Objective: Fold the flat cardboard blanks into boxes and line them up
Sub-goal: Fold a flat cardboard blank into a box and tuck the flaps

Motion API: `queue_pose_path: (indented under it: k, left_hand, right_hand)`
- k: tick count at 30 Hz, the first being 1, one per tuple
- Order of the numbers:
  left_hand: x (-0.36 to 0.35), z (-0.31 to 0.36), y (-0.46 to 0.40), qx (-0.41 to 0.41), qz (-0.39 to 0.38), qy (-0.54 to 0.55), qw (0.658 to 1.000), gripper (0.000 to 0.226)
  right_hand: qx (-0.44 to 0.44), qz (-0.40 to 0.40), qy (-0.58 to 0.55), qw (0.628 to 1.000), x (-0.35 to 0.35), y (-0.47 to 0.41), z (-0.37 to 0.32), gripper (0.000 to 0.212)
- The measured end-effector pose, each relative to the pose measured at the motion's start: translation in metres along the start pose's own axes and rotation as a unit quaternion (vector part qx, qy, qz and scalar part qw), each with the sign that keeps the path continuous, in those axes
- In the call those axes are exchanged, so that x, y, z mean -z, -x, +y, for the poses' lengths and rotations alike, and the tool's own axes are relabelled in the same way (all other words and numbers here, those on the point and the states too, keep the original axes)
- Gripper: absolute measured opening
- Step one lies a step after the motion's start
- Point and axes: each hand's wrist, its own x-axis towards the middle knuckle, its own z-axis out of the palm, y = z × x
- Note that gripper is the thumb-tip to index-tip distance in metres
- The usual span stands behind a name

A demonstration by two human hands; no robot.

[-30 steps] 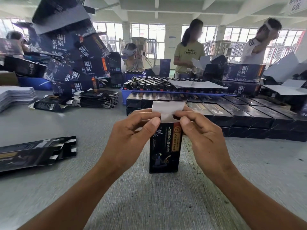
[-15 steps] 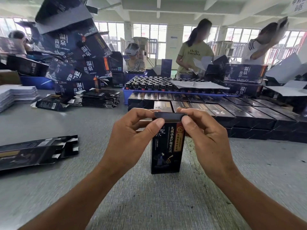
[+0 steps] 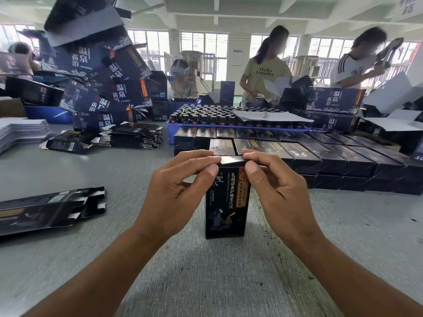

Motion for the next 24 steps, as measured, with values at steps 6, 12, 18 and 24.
queue_pose_path:
  k: [6,12,18,24]
  left_hand:
    - [-0.001,-0.007,0.003,-0.006,-0.019,-0.038,0.999,0.023]
    - [0.005,-0.015,0.003,0.079,-0.123,-0.076,0.986,0.059]
    - [0.015,-0.025,-0.005,0.168,-0.097,-0.025,0.981,0.065]
    - [0.035,-0.049,-0.01,0.294,-0.023,-0.075,0.952,0.072]
  right_hand:
    - [0.117,0.019,0.147,0.982,0.002,-0.003,0.008,0.026]
    - [0.032,-0.038,0.134,0.99,-0.003,0.002,0.011,0.035]
    - [-0.032,-0.144,0.186,0.971,-0.009,0.005,0.013,0.076]
    - [-0.053,-0.268,0.22,0.936,-0.019,0.024,0.011,0.066]
